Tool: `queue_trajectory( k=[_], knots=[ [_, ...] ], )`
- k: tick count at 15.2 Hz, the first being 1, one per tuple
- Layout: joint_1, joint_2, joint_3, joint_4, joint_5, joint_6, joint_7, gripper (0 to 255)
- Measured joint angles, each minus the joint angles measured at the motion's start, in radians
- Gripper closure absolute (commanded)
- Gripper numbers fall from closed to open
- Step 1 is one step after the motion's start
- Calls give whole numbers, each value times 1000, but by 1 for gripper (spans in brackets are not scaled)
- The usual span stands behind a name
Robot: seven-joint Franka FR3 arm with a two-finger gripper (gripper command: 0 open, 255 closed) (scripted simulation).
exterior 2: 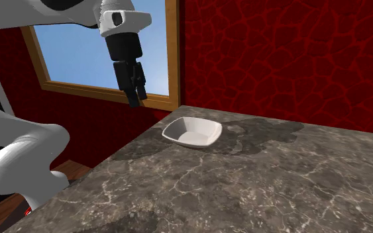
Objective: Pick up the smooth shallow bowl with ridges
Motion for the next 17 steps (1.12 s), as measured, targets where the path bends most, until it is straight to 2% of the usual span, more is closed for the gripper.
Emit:
queue_trajectory(
  k=[2, 7, 17],
  knots=[
    [0, 10, 9, -1, 7, 6, 15, 0],
    [-1, 128, 94, 32, 67, 43, 166, 0],
    [-9, 455, 252, 207, 145, 107, 484, 0]
  ],
)
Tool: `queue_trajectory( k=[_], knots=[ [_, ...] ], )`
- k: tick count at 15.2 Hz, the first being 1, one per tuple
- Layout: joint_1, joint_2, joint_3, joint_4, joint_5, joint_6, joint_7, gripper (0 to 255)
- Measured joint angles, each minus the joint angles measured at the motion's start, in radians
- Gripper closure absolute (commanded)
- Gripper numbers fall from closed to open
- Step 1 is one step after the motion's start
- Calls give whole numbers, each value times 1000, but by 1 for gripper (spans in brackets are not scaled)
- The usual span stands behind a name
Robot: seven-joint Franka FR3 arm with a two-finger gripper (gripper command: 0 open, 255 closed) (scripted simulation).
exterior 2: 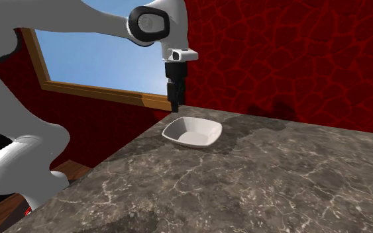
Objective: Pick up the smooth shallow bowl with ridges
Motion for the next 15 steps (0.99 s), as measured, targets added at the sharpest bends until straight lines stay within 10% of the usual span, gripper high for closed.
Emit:
queue_trajectory(
  k=[10, 15],
  knots=[
    [19, 390, 93, 303, -20, 16, 294, 0],
    [25, 415, 97, 277, -23, 63, 313, 0]
  ],
)
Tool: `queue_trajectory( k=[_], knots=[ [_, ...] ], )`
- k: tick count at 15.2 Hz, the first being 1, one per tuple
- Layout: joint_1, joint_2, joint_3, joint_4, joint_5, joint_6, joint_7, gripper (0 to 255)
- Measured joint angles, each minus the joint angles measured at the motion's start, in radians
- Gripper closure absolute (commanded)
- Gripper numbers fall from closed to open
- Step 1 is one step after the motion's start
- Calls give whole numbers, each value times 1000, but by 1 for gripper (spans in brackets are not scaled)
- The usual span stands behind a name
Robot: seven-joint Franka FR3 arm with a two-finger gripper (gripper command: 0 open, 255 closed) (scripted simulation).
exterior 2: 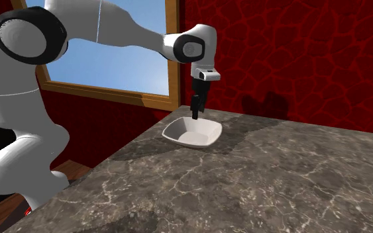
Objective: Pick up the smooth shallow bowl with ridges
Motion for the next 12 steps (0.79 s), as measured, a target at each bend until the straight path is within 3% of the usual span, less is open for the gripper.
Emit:
queue_trajectory(
  k=[3, 4, 12],
  knots=[
    [0, 6, 0, -32, -2, 37, 0, 0],
    [0, 6, 0, -36, -2, 42, 0, 255],
    [0, 6, 0, -41, -2, 48, 0, 255]
  ],
)
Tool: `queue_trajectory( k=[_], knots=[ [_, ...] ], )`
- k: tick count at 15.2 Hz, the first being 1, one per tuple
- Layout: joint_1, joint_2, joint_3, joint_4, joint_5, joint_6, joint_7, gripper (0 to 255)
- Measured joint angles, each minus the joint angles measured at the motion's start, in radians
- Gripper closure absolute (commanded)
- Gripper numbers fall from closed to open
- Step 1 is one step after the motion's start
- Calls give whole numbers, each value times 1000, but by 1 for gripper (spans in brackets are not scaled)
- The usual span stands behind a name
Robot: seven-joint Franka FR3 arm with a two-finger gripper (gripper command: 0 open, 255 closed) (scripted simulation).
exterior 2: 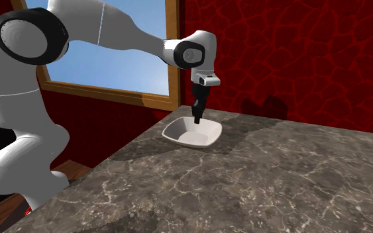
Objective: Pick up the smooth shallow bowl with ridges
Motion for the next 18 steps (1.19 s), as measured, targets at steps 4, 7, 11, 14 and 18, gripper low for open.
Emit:
queue_trajectory(
  k=[4, 7, 11, 14, 18],
  knots=[
    [-1, -3, -1, 12, 1, -15, -2, 255],
    [-1, -5, 0, 48, 2, -54, 0, 255],
    [0, -5, 0, 101, 2, -107, 2, 255],
    [1, -4, 1, 140, 1, -145, 3, 255],
    [1, -2, 1, 191, 1, -194, 5, 255]
  ],
)
